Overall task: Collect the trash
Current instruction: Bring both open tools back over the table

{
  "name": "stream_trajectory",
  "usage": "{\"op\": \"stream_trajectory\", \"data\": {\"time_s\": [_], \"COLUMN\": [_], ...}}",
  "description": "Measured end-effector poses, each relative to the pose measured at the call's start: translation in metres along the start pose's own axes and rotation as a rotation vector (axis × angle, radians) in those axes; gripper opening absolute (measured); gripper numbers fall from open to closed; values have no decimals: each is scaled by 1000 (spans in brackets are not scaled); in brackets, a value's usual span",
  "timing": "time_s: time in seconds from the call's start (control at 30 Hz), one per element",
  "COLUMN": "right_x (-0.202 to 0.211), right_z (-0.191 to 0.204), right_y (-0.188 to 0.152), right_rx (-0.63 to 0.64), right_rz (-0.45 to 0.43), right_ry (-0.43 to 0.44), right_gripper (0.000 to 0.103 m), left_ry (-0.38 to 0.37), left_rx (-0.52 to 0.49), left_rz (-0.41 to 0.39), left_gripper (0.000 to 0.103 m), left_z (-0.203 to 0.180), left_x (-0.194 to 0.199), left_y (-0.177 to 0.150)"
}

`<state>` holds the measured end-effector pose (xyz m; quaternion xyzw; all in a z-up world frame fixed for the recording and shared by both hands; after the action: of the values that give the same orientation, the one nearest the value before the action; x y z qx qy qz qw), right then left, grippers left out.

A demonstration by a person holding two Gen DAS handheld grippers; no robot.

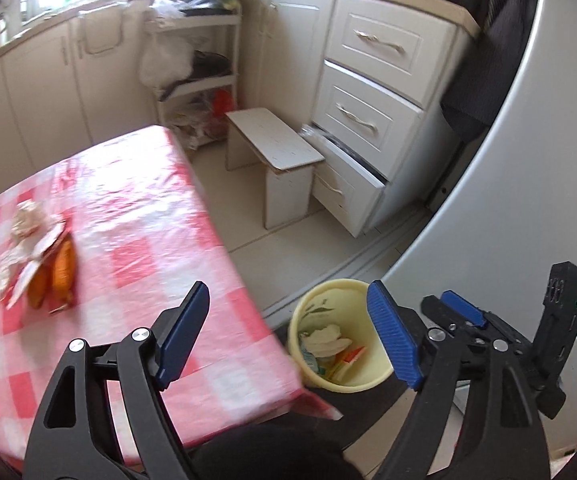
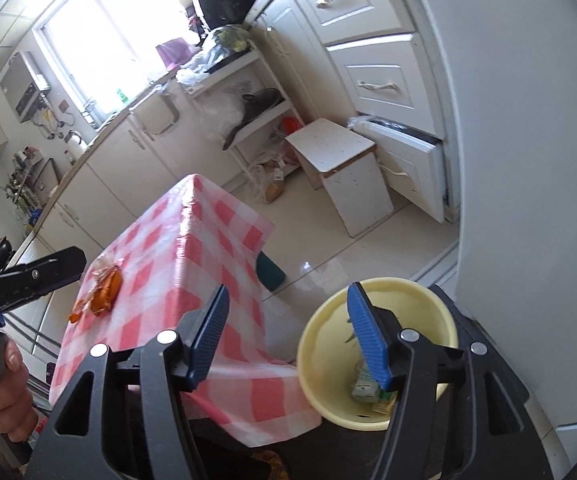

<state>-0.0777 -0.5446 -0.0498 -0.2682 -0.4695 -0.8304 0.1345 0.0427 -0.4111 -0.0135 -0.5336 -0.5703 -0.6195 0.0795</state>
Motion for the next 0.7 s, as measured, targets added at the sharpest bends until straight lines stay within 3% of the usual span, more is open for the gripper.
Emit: {"op": "stream_trajectory", "data": {"time_s": [0.47, 0.57, 0.7], "right_x": [-7, -17, -53], "right_z": [126, 154, 204], "right_y": [25, 29, 26], "right_rx": [176, 165, 117], "right_rz": [-2, 34, 146], "right_ry": [170, 264, 443], "right_gripper": [65, 65, 65], "left_ry": [129, 182, 256], "left_rx": [257, 309, 363], "left_rz": [-104, -120, -134], "left_gripper": [78, 78, 78], "left_z": [160, 201, 259], "left_x": [66, 77, 92], "left_y": [-20, -30, -40]}}
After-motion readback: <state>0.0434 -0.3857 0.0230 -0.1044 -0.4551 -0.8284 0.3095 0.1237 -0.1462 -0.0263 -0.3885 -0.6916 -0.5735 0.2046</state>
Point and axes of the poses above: each gripper's, at about its wrist camera, not at the fingertips, and x roughly against the way its jaws point, z to its left, y to its top, the point moved 7 cm from there along -x, roughly the way its jaws point, and after that the axes turned 7 degrees about x, right-handed, at the moved point
